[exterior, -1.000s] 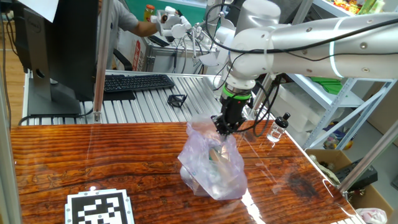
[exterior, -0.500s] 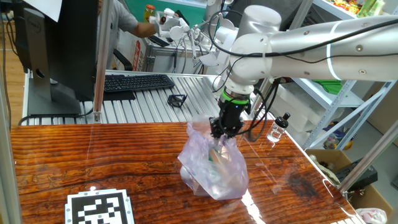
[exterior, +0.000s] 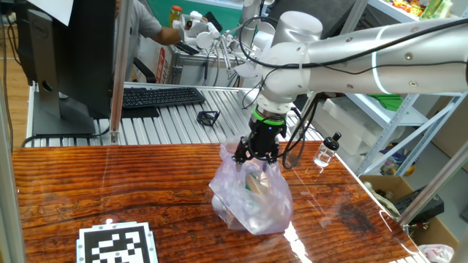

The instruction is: Pick up a bag of things

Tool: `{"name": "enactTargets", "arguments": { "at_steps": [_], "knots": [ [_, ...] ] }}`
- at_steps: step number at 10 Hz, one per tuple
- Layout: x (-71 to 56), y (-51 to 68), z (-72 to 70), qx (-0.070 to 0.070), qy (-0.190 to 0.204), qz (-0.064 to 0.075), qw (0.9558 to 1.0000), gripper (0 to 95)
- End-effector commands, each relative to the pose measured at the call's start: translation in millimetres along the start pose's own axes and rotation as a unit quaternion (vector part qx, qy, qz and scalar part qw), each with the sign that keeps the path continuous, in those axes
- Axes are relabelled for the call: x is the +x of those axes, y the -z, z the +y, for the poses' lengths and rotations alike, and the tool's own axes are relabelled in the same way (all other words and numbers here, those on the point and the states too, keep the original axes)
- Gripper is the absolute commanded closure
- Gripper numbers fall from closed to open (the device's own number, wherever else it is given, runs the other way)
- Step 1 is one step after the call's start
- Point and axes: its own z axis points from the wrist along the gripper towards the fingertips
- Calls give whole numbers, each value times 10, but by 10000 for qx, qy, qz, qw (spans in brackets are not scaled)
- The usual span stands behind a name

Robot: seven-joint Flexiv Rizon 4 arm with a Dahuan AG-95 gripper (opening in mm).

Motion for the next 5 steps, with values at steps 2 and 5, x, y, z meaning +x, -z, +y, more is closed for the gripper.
{"name": "enactTargets", "arguments": {
  "at_steps": [2, 5],
  "knots": [
    [-51, -147, 48, 3, -45, -19, 10000, 0],
    [-73, -259, 79, -19, -76, -29, 10000, 0]
  ]
}}
